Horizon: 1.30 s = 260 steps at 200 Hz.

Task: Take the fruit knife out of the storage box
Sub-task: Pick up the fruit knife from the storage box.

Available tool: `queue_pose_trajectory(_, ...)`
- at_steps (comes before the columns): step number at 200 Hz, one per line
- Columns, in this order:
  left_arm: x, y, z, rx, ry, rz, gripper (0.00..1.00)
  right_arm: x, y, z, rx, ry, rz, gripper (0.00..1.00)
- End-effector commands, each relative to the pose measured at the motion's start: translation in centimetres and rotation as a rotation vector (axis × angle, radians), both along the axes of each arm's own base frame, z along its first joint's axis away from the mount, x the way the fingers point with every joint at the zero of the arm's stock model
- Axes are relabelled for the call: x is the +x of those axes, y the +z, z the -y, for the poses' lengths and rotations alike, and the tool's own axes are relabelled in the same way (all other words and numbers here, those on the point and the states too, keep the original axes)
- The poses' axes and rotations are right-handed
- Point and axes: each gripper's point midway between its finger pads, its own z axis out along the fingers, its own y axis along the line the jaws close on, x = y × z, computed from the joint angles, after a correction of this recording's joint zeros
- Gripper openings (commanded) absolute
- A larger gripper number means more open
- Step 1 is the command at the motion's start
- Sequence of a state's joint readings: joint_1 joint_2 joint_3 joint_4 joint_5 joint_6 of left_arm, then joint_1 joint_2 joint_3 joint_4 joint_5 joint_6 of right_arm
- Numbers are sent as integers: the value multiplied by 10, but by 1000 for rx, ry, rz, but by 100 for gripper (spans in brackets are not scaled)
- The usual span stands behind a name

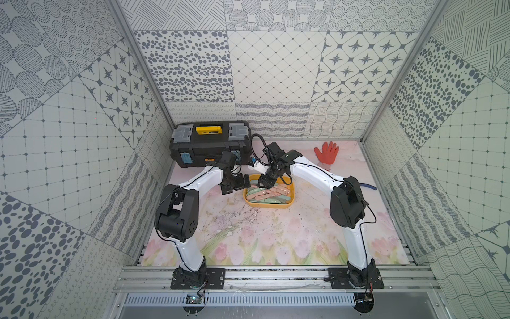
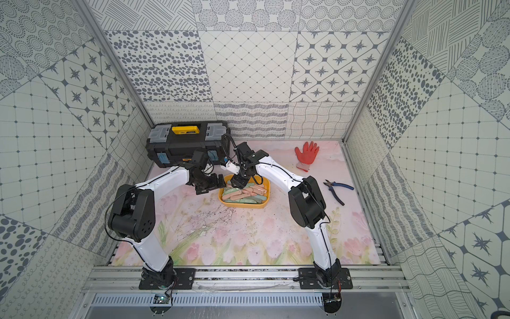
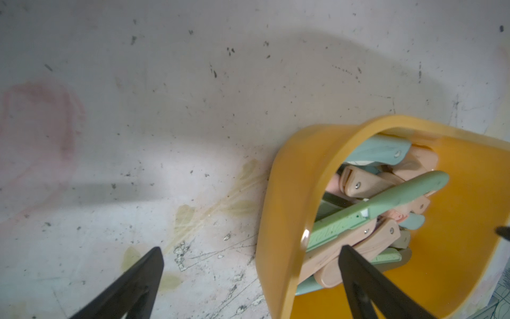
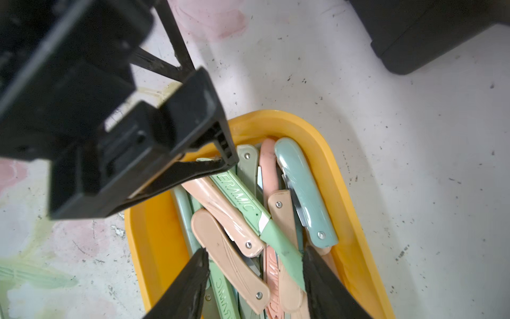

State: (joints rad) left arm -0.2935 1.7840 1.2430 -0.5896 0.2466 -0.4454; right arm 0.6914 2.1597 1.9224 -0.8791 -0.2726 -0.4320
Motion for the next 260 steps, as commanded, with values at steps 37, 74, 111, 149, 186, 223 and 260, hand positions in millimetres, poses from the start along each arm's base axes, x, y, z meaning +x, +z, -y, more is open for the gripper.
queue_pose_trajectory(37,-6,-8,-13,72,36,-39,99,-2,-24,12,-102,38,-21,50)
queue_pose_trajectory(74,-6,-13,-13,71,42,-50,99,0,-37,15,-133,35,-22,49)
queue_pose_trajectory(111,-7,-19,-19,107,50,-67,98,4,-50,19,-173,32,-23,49)
queue_pose_trajectory(149,-6,-14,-28,154,70,-47,98,6,-61,24,-212,21,-27,49)
queue_pose_trajectory(186,-5,-12,-31,166,79,-38,98,6,-65,27,-224,20,-26,49)
queue_pose_trajectory(223,-3,-12,-34,177,89,-35,98,6,-70,27,-231,25,-27,41)
queue_pose_trajectory(260,-3,-12,-38,174,102,-34,98,5,-71,32,-251,18,-30,33)
